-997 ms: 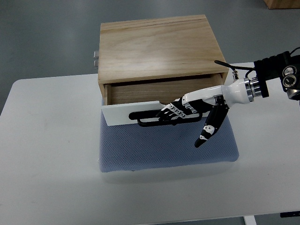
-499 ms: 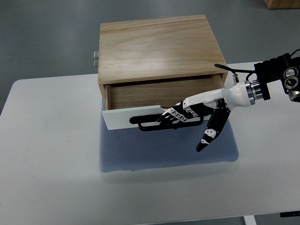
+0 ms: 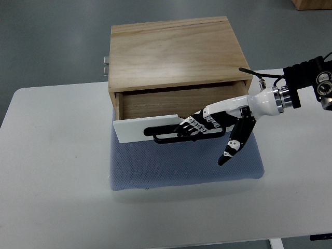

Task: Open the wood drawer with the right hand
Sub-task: 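Pull the upper drawer toward the robot with the right hand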

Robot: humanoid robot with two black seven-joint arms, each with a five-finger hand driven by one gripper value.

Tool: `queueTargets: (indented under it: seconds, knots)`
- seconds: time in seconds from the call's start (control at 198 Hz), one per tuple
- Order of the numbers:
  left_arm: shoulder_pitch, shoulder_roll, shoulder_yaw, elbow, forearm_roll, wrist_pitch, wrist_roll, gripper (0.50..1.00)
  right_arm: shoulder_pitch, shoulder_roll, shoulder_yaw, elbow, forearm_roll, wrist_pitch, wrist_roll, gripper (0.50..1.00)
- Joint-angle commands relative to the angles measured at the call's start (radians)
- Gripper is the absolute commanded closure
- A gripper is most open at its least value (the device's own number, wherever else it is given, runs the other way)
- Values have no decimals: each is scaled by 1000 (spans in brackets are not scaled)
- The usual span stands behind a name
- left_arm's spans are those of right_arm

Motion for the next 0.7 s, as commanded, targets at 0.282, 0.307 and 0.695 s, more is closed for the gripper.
queueTargets:
  seconds: [0.282,0.307,0.695]
  knots:
    - [0,0,0,0,0,0,0,500,-2,1,21,1,0,0,0,556]
    - [0,0,0,1,0,0,0,500,-2,0,21,-1,0,0,0,556]
    - [0,0,0,0,0,0,0,500,-3,-13,46,1,-3,0,-14,556]
